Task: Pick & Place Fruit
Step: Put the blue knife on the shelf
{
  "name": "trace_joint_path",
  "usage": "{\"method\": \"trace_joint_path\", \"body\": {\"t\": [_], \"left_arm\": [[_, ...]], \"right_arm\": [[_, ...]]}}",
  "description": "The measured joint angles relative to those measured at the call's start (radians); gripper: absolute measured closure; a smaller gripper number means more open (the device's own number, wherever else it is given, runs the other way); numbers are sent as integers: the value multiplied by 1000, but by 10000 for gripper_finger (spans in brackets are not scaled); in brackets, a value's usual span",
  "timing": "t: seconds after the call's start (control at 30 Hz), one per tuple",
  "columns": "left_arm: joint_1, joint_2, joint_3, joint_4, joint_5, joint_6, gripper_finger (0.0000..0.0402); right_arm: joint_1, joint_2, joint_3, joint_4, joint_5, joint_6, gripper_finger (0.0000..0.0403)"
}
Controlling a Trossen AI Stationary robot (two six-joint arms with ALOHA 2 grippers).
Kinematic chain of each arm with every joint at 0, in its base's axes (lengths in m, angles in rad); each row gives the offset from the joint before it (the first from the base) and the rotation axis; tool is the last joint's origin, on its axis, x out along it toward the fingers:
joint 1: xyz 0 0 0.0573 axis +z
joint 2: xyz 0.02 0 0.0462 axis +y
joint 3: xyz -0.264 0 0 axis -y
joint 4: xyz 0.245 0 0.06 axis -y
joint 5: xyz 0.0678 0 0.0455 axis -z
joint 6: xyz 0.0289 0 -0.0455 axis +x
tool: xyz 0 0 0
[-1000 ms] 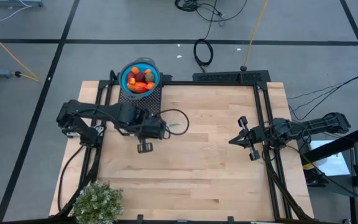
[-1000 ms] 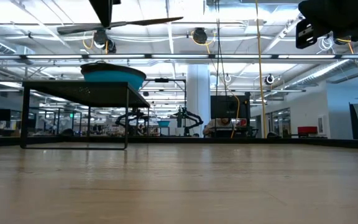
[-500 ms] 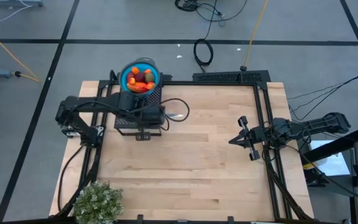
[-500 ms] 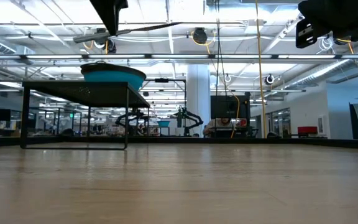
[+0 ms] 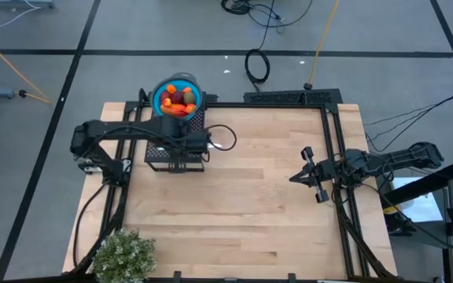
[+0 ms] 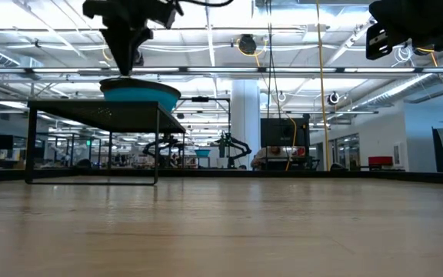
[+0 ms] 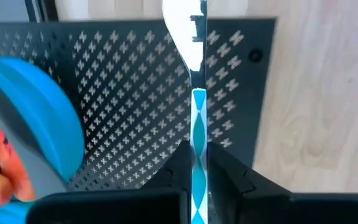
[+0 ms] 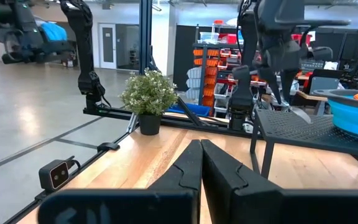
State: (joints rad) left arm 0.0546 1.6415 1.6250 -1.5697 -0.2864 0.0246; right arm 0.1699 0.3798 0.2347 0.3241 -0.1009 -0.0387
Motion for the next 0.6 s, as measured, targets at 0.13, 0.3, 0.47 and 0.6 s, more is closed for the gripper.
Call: {"method": "trace_joint_path", "body": {"t": [0.13, 0.3, 0.47, 0.6], "left_arm": [[20, -54, -74, -2, -2, 0, 382], [47, -152, -139, -1, -3, 0, 385], [73, -220, -185, 3, -4, 32, 367], [92, -225, -210, 4, -19, 84, 364]], "right_arm": [[0, 0, 0, 0, 0, 0, 403], [0, 0, 0, 0, 0, 0, 403], [0, 0, 0, 0, 0, 0, 403], [0, 0, 0, 1, 0, 0, 403]]}}
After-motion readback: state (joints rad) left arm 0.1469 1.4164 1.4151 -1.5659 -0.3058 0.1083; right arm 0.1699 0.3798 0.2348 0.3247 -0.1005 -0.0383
